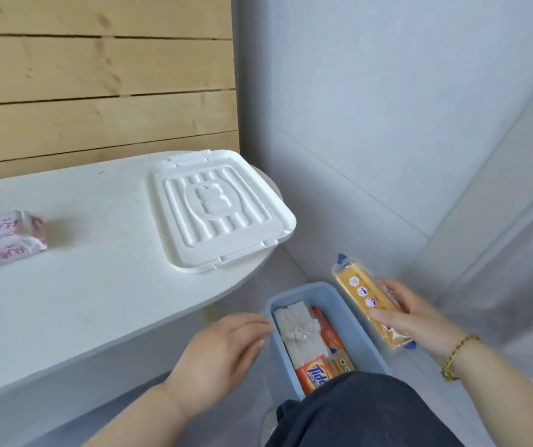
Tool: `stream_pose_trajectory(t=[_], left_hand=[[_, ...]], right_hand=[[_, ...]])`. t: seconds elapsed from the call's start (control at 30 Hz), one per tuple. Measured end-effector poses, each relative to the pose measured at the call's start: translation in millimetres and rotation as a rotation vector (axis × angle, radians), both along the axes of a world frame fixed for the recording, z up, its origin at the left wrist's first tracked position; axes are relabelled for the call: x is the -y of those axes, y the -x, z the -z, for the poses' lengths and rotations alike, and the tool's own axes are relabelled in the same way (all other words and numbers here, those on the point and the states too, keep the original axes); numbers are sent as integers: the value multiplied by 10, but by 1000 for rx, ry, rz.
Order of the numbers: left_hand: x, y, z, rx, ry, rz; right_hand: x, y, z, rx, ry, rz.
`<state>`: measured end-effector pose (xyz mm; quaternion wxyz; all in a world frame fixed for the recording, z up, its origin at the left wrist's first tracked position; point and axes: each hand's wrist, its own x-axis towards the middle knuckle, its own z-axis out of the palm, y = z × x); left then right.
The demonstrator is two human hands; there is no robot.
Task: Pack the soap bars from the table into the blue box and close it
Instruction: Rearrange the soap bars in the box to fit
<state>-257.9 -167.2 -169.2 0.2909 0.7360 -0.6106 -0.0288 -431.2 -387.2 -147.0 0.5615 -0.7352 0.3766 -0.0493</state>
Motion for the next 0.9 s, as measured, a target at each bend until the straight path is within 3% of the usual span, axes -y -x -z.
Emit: stream_pose_trajectory(t=[0.17,0.27,0.53,0.9], left_hand=[[493,30,668,-77,-348,8],[712,2,973,-18,-532,8],[983,-188,1452,63,-842,35],[1138,-221,1713,-30,-943,56]], right_hand=[[145,-40,835,-76,-186,168],[193,-154,1189,-126,-267,210],[392,-525,1736,-184,-294,261],[663,-798,2127,-421,-174,-1]])
